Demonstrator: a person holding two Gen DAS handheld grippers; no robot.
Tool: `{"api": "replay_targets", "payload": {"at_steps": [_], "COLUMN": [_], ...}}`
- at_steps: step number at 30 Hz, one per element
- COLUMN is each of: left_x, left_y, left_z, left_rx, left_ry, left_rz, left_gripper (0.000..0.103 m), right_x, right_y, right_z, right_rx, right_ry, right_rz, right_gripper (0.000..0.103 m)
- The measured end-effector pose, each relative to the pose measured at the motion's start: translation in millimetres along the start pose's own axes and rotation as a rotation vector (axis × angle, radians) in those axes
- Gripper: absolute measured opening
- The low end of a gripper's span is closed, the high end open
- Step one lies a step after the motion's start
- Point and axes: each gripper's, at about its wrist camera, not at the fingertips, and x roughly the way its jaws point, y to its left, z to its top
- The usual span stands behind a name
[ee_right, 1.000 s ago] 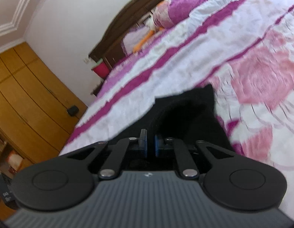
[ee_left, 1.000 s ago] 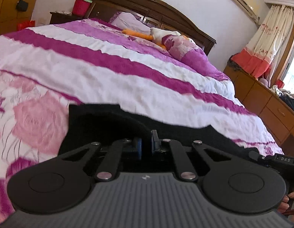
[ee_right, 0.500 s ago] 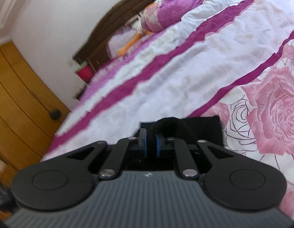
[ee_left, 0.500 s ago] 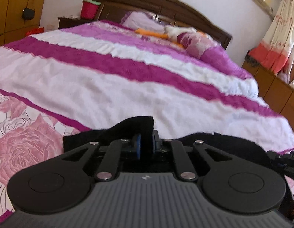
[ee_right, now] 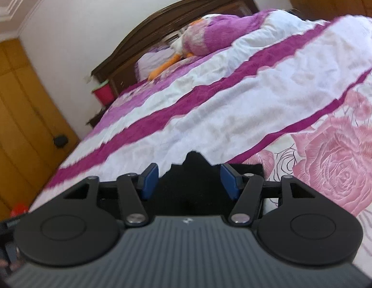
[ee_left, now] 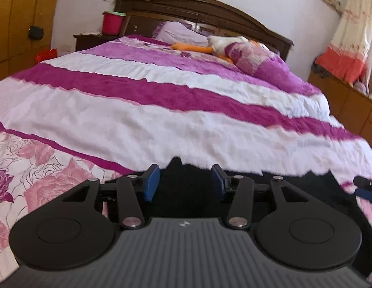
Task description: Fold small clothes
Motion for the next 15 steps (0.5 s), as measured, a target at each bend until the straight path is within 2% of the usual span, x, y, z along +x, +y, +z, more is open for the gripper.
{"api": "replay_targets", "payload": {"at_steps": [5,8,10,15], "left_x": [2,15,24,34], "left_y": [-3,0,3,2], "left_z": [-19,-27,-32,-41], "left_rx": [0.034,0.03,0.037,0.067], "left_ry": [0.044,0.096,0.101,0.091], "left_rz": [0.005,0.035,0.056,0.077], "left_gripper": [0.053,0.053,0.054,0.055], "right_x": [-6,3,14,27], "right_y": [11,16,17,13], "right_z": [-12,-20,-28,-42], "right_rx": [-0.104,-0.177,-0.262,-0.307], "right_ry": [0.05,0.078,0.101,0.093], "right_rz": [0.024,-0.035,-0.103,-0.117], "right_gripper": [0.061,0.06,0.057,0.057]}}
